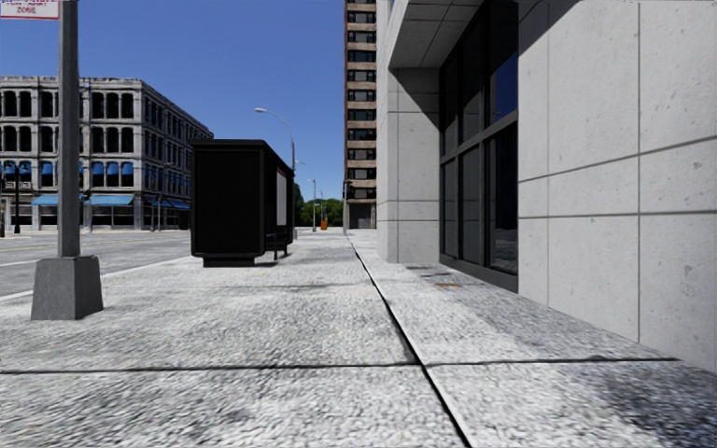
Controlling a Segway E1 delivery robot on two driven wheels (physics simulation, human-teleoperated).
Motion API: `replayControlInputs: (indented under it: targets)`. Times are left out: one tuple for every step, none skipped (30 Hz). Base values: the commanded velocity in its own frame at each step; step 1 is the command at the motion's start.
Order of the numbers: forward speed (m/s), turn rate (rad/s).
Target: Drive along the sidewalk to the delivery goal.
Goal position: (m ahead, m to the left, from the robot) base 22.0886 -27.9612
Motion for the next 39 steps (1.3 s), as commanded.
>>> replayControlInputs:
  targets:
    - [2.0,0.0]
    - [2.0,0.0]
    - [2.0,0.0]
    - [2.0,0.0]
    - [2.0,0.0]
    - [2.0,0.0]
    - [2.0,0.0]
    - [2.0,0.0]
    - [2.0,0.0]
    - [2.0,0.0]
    - [2.0,0.0]
    - [2.0,0.0]
    - [2.0,0.0]
    - [2.0,0.0]
    - [2.0,0.0]
    - [2.0,0.0]
    - [2.0,0.0]
    - [2.0,0.0]
    - [2.0,0.0]
    - [2.0,0.0]
    - [2.0,0.0]
    - [2.0,0.0]
    - [2.0,0.0]
    - [2.0,0.0]
    - [2.0,0.0]
    - [2.0,0.0]
    - [2.0,0.0]
    - [2.0,0.0]
    - [2.0,0.0]
    - [2.0,0.0]
    - [2.0,0.0]
    - [2.0,0.0]
    - [2.0,0.0]
    - [2.0,0.0]
    - [2.0,0.0]
    - [2.0,0.0]
    - [2.0,0.0]
    - [2.0,0.0]
    - [2.0,0.0]
